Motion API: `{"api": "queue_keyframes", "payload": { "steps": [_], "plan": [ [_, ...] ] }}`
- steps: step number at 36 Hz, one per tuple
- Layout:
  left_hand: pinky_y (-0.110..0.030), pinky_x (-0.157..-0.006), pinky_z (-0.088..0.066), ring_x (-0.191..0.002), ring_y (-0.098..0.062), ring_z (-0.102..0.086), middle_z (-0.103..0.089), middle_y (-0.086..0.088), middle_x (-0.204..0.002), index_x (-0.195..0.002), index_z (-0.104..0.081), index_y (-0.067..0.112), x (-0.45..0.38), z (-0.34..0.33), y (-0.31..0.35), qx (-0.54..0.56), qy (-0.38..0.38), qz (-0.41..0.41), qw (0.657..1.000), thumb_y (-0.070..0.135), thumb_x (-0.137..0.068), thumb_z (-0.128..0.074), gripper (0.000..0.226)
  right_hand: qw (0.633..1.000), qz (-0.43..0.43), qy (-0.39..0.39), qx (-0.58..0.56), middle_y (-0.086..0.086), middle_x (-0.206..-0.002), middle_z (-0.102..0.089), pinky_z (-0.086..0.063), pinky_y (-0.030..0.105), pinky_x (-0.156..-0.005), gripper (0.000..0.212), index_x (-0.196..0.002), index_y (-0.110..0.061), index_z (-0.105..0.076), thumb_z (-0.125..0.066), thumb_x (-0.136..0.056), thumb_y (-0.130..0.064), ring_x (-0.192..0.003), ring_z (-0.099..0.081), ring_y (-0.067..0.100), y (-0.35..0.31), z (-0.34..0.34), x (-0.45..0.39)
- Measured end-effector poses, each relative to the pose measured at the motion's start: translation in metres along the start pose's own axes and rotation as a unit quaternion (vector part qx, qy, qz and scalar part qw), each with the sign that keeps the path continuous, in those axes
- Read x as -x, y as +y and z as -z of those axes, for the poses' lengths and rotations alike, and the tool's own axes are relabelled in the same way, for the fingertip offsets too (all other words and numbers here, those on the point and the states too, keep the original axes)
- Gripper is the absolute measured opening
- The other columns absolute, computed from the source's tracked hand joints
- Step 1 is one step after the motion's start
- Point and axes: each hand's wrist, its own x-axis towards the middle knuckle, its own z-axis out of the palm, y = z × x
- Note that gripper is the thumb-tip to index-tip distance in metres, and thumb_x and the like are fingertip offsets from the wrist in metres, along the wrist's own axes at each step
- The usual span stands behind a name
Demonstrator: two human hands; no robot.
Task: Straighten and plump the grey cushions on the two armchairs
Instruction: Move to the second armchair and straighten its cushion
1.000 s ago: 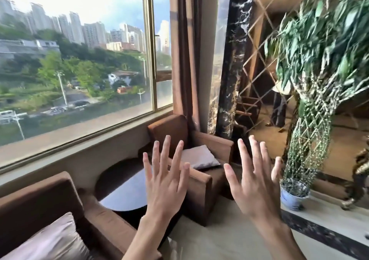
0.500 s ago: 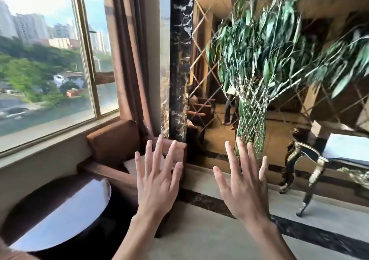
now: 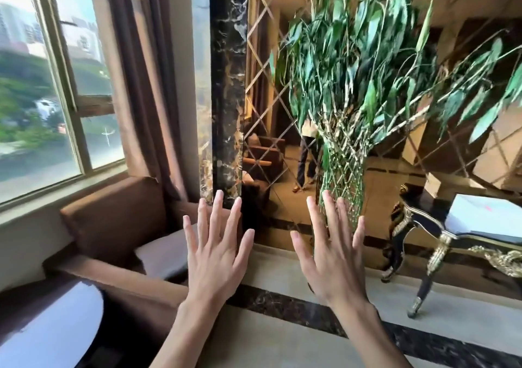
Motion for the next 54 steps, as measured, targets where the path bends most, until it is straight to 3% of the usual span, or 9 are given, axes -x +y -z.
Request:
{"api": "queue_keyframes", "payload": {
  "steps": [7, 18, 25, 32, 38, 45, 49, 54],
  "plan": [
    [-0.063, -0.124, -0.004, -0.159, -0.024, 0.007, 0.005, 0.004, -0.172, -0.162, -0.005, 0.038, -0.088, -0.061, -0.043, 0.022, -0.012, 0.0, 1.0, 0.062, -0.104, -0.011, 0.063, 1.0, -0.01, -0.011, -0.001, -0.002, -0.171, 0.004, -0.007, 0.063, -0.123, 0.07, -0.161, -0.034, -0.007, -0.017, -0.1, -0.066, -0.157, 0.006, 0.018, 0.001, -0.077, -0.086],
    [-0.065, -0.123, -0.006, -0.159, -0.023, 0.009, 0.005, 0.004, -0.172, -0.161, -0.001, 0.041, -0.178, -0.15, -0.098, 0.036, -0.031, 0.015, 0.999, 0.063, -0.103, -0.008, 0.062, 0.999, 0.002, -0.038, -0.01, -0.003, -0.171, 0.004, -0.001, 0.059, -0.125, 0.071, -0.161, -0.033, -0.008, -0.016, -0.099, -0.067, -0.157, 0.009, 0.017, 0.005, -0.175, -0.191],
    [-0.062, -0.125, -0.006, -0.159, -0.023, 0.008, 0.009, 0.009, -0.172, -0.161, 0.001, 0.041, -0.23, -0.226, -0.142, 0.005, -0.054, 0.055, 0.997, 0.062, -0.103, -0.009, 0.062, 0.996, 0.026, -0.074, -0.031, -0.002, -0.171, 0.002, -0.005, 0.062, -0.124, 0.074, -0.161, -0.032, -0.008, -0.021, -0.098, -0.067, -0.157, 0.007, 0.02, 0.021, -0.274, -0.262],
    [-0.059, -0.126, -0.003, -0.157, -0.02, 0.015, 0.013, 0.008, -0.171, -0.162, 0.003, 0.037, -0.293, -0.3, -0.167, -0.028, -0.079, 0.12, 0.989, 0.065, -0.1, -0.002, 0.068, 0.99, 0.05, -0.116, -0.067, -0.002, -0.171, 0.002, -0.007, 0.063, -0.123, 0.077, -0.162, -0.03, -0.009, -0.021, -0.096, -0.07, -0.157, 0.007, 0.021, 0.038, -0.369, -0.342],
    [-0.051, -0.127, 0.008, -0.156, -0.018, 0.019, 0.017, 0.009, -0.17, -0.161, 0.003, 0.035, -0.339, -0.346, -0.192, -0.057, -0.093, 0.185, 0.977, 0.068, -0.098, -0.004, 0.071, 0.978, 0.088, -0.164, -0.099, -0.006, -0.171, 0.004, -0.007, 0.062, -0.124, 0.078, -0.161, -0.033, -0.005, -0.021, -0.096, -0.073, -0.157, 0.008, 0.018, 0.036, -0.442, -0.402],
    [-0.047, -0.125, 0.008, -0.157, -0.017, 0.012, 0.009, 0.011, -0.169, -0.158, -0.001, 0.034, -0.356, -0.38, -0.243, -0.083, -0.101, 0.28, 0.951, 0.07, -0.095, -0.005, 0.073, 0.956, 0.133, -0.22, -0.143, -0.008, -0.169, 0.013, 0.0, 0.059, -0.125, 0.081, -0.158, -0.038, 0.009, -0.016, -0.092, -0.078, -0.155, 0.018, 0.012, 0.008, -0.52, -0.454],
    [-0.042, -0.123, 0.015, -0.155, -0.013, 0.02, 0.017, 0.015, -0.167, -0.16, -0.002, 0.033, -0.358, -0.401, -0.283, -0.086, -0.11, 0.333, 0.932, 0.073, -0.09, -0.001, 0.081, 0.942, 0.149, -0.252, -0.167, -0.007, -0.17, 0.01, 0.0, 0.058, -0.125, 0.087, -0.16, -0.036, 0.004, -0.015, -0.089, -0.081, -0.156, 0.015, 0.013, -0.015, -0.567, -0.477],
    [-0.045, -0.125, 0.009, -0.156, -0.012, 0.017, 0.012, 0.013, -0.169, -0.162, -0.005, 0.03, -0.358, -0.429, -0.333, -0.09, -0.12, 0.383, 0.911, 0.075, -0.088, -0.003, 0.087, 0.922, 0.173, -0.289, -0.19, -0.008, -0.171, 0.004, -0.005, 0.057, -0.125, 0.093, -0.161, -0.032, -0.001, -0.016, -0.085, -0.084, -0.157, 0.008, 0.015, -0.05, -0.629, -0.494]
  ]
}}
